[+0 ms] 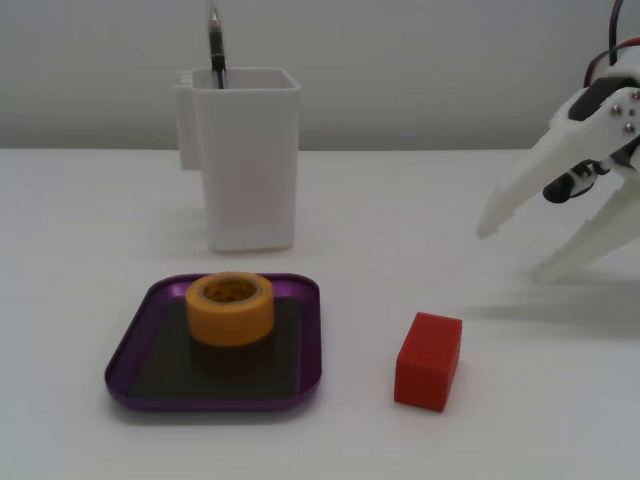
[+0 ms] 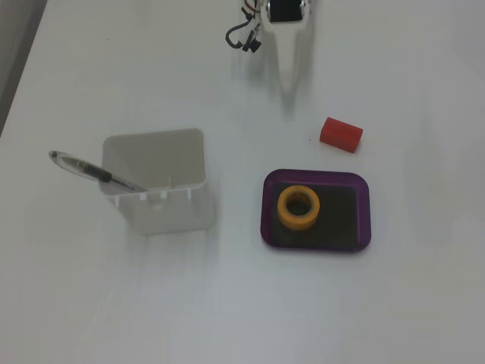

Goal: Grab up the yellow tape and put it in the box.

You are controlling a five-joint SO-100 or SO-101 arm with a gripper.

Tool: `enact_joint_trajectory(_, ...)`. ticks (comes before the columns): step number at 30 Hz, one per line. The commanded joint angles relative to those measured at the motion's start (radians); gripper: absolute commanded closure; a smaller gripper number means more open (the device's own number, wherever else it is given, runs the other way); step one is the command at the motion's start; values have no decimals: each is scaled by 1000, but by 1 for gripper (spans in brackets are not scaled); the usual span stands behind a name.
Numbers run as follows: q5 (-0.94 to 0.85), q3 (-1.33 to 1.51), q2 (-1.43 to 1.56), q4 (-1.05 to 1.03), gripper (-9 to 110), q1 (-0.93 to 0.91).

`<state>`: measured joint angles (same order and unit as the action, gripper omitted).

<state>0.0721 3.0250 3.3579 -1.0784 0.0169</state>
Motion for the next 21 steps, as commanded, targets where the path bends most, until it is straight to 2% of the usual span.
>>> enact_joint_trajectory(1, -54, 43, 104, -5, 93, -5)
enact_joint_trajectory(3, -67, 61, 104, -8, 102, -5)
enact_joint_trajectory(21, -74, 69, 104, 3, 102, -2)
